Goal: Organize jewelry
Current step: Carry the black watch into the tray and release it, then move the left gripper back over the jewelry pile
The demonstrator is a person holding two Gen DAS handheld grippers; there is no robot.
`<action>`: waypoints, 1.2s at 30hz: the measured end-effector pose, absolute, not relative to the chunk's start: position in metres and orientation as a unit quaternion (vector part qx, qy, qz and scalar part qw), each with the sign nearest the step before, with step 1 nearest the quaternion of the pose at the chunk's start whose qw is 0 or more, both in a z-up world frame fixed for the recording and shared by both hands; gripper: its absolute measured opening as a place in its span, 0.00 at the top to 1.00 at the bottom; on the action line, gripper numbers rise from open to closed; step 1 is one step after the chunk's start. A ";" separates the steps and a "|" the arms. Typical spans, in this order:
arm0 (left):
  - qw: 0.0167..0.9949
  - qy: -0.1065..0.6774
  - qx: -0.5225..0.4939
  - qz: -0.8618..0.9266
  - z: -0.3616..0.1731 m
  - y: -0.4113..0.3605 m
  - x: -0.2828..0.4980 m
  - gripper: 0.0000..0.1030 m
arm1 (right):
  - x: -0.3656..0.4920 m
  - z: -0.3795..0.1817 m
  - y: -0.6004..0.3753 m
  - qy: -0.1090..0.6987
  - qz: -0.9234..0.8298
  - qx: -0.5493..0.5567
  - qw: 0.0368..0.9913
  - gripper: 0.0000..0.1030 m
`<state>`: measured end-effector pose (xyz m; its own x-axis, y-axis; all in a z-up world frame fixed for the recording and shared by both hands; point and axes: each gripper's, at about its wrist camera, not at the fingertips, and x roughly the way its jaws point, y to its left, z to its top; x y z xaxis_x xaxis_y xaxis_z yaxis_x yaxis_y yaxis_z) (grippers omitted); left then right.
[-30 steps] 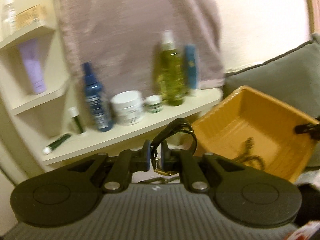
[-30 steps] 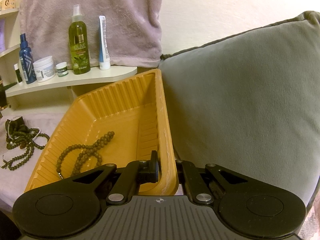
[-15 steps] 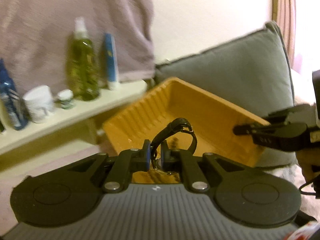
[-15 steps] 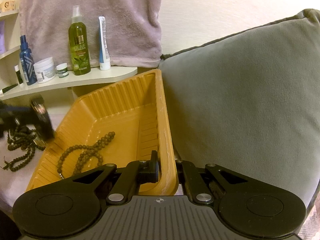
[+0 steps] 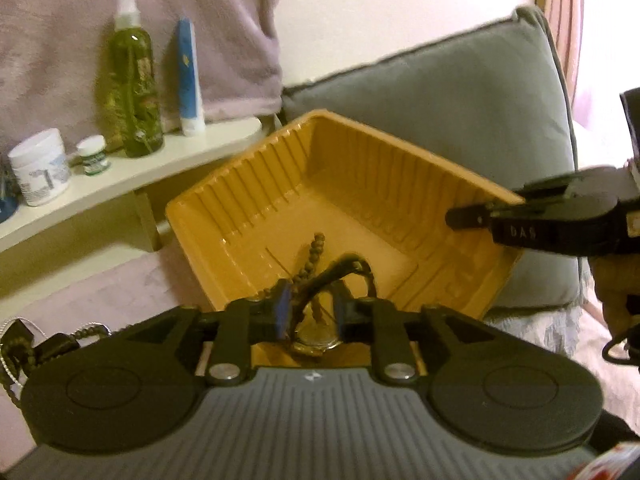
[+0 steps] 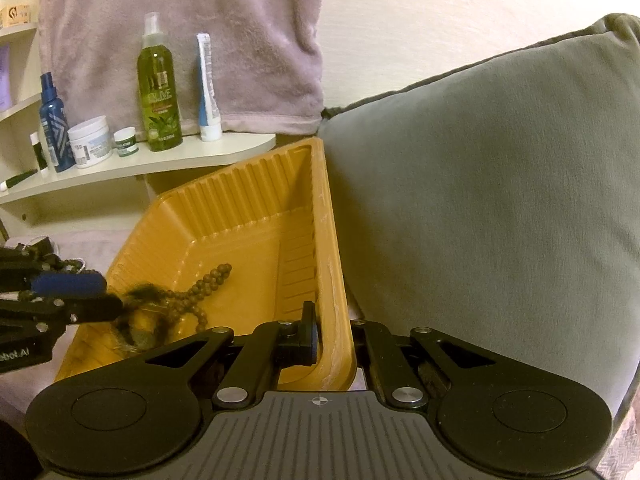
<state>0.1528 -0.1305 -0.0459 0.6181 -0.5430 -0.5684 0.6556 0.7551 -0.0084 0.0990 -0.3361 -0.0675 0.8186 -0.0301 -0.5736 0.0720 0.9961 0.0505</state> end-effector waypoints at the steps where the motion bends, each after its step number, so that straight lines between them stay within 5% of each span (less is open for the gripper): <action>1: 0.897 0.277 0.093 -0.331 -0.043 -0.126 0.153 0.79 | 0.099 -0.068 -0.336 0.300 -0.026 0.034 0.953 0.96; 23: 0.960 0.271 0.028 -0.061 -0.056 0.054 0.135 0.69 | 0.099 -0.068 -0.336 0.302 -0.025 0.029 0.953 0.96; 36: 0.946 0.310 0.030 -0.095 -0.099 0.036 0.133 0.69 | 0.102 -0.072 -0.336 0.308 -0.027 0.021 0.951 0.96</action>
<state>0.1327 0.0359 -0.0986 0.7898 -0.1621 -0.5916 0.1991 0.9800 -0.0027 0.1018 -0.3358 -0.0716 0.8084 -0.0372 -0.5874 0.0637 0.9977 0.0244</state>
